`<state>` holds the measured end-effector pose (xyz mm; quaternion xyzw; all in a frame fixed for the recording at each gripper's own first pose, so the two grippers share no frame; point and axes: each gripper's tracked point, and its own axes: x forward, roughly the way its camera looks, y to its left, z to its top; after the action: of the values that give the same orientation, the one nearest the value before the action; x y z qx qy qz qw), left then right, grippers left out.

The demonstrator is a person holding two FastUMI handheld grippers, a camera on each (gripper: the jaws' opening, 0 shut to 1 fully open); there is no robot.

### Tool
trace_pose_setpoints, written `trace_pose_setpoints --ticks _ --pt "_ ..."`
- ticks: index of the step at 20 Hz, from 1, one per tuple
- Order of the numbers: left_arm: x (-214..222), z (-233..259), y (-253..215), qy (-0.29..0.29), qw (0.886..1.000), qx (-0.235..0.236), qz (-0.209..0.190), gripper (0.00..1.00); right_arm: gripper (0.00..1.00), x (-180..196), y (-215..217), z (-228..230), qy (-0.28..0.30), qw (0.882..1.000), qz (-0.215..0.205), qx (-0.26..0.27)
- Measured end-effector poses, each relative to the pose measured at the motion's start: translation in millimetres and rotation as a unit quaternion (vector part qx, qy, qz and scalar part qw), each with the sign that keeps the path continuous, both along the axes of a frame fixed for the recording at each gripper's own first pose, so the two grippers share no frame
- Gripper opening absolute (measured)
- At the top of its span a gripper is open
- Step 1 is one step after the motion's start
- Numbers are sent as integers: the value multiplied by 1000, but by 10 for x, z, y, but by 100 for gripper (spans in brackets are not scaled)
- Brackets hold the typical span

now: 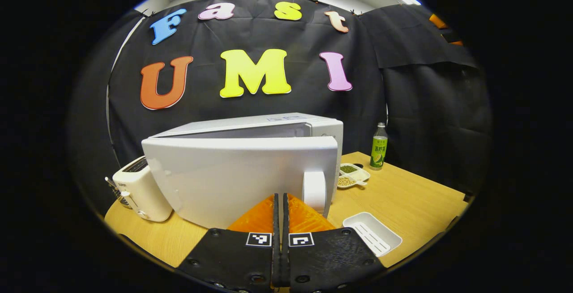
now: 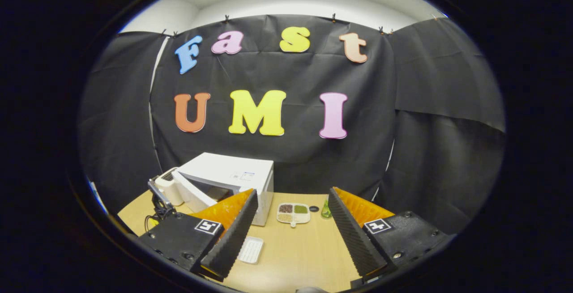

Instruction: Open the microwave oven with the left hand, put the food in, and close the microwave oven.

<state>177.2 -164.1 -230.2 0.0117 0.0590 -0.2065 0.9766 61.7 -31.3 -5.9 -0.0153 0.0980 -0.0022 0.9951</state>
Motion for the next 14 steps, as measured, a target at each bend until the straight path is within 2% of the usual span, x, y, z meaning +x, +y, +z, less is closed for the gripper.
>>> trace_pose_setpoints --ticks 5,6,7,10,11,14 --pt "372 2 -207 2 1000 -3 12 0 100 92 -121 -35 4 1000 -8 2" --pt "464 17 -254 2 1000 -6 14 0 92 114 -117 -49 6 1000 -7 4" --pt "535 30 -279 2 1000 -8 18 0 100 146 -120 -59 7 1000 -7 6" --pt "723 48 -363 5 1000 -9 26 0 100 208 -138 -82 11 1000 -4 8" --pt "774 57 -383 4 1000 -8 28 0 92 218 -135 -83 12 1000 -3 8" --pt "850 49 -388 10 999 -9 37 0 92 249 -161 -84 12 1000 -1 4"
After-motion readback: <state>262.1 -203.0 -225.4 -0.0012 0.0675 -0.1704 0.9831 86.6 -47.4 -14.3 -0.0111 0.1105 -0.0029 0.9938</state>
